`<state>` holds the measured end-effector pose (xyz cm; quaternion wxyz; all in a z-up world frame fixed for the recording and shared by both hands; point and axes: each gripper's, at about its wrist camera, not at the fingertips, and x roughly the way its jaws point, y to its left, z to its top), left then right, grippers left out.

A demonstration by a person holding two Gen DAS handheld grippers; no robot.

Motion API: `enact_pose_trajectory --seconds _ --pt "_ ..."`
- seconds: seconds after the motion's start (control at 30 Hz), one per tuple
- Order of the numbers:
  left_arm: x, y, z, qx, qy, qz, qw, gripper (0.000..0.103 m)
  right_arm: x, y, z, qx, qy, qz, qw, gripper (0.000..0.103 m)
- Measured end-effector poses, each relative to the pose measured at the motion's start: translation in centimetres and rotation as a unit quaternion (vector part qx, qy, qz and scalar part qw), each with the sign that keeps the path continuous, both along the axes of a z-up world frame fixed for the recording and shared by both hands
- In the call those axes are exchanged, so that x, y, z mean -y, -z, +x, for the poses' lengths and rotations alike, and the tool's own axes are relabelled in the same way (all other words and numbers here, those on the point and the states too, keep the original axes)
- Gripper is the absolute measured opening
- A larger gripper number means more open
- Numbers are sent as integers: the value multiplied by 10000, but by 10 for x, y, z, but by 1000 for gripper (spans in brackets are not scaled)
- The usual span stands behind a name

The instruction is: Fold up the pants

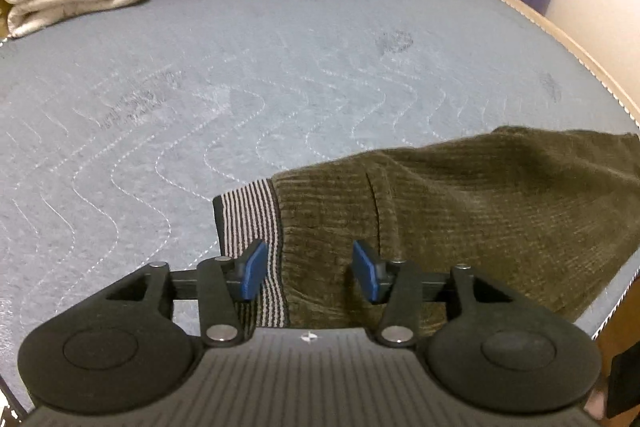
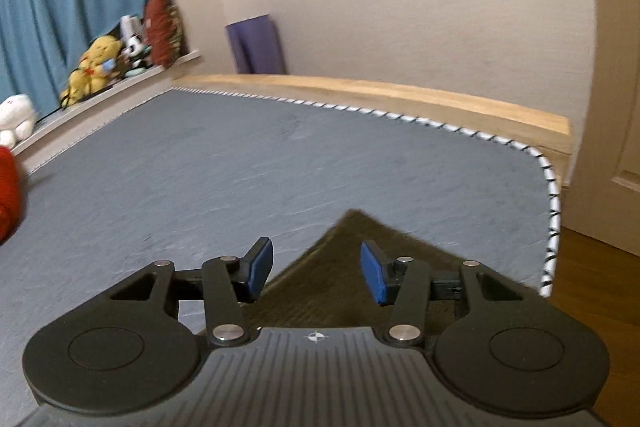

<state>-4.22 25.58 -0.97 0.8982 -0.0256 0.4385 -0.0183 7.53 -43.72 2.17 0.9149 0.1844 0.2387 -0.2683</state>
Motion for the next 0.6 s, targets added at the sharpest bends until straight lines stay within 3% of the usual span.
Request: enact_pose_trajectory --seconds 0.13,0.23,0.43,0.5,0.53,0.6 --pt "5 -4 0 232 -152 347 9990 74 -17 -5 6 -43 -155 23 9999 53" --pt "1 -4 3 266 -315 400 9983 75 -28 -3 7 -126 -305 4 9995 57" --pt "-13 27 19 -612 -544 159 9965 75 -33 1 9 -305 -330 71 9990 60" --pt "-14 30 17 -627 -448 43 9970 61 -31 2 7 -336 -284 115 9990 61" --pt "-10 26 14 -509 -362 234 9978 46 -30 3 7 -346 -264 146 9989 61" --pt "0 13 5 -186 -163 652 9976 33 -29 4 6 -356 -233 197 9989 61"
